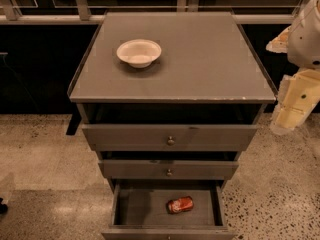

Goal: Pick coke can from bottom drawer and place on counter

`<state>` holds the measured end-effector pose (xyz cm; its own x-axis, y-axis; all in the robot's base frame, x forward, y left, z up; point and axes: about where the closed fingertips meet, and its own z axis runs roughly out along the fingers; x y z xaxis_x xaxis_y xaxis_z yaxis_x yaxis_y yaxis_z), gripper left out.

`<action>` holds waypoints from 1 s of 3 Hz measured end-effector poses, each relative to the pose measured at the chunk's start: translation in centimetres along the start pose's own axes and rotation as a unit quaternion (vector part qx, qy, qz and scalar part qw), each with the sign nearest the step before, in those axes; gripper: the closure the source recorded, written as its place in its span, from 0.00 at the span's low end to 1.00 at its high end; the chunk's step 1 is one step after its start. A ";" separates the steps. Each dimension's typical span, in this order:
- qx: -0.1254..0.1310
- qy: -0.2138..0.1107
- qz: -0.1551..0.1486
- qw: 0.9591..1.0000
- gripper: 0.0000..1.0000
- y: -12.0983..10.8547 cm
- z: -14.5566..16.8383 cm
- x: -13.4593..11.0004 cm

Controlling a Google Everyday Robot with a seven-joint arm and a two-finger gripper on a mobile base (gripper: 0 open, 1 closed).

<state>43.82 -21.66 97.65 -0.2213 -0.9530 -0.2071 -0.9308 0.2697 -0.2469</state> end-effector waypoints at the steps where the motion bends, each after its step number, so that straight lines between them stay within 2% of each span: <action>1: 0.000 0.000 0.000 1.000 0.00 0.0 0.0 0.0; 2: 0.008 -0.017 0.002 1.000 0.00 0.2 0.5 0.1; 3: -0.003 -0.071 -0.005 0.997 0.00 2.6 3.9 0.7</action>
Offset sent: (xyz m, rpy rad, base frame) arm -0.0012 -0.0019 -0.0182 0.0772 -0.0395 0.0046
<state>42.42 -21.09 93.17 -0.1691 -0.9265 -0.3361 -0.9343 0.2593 -0.2446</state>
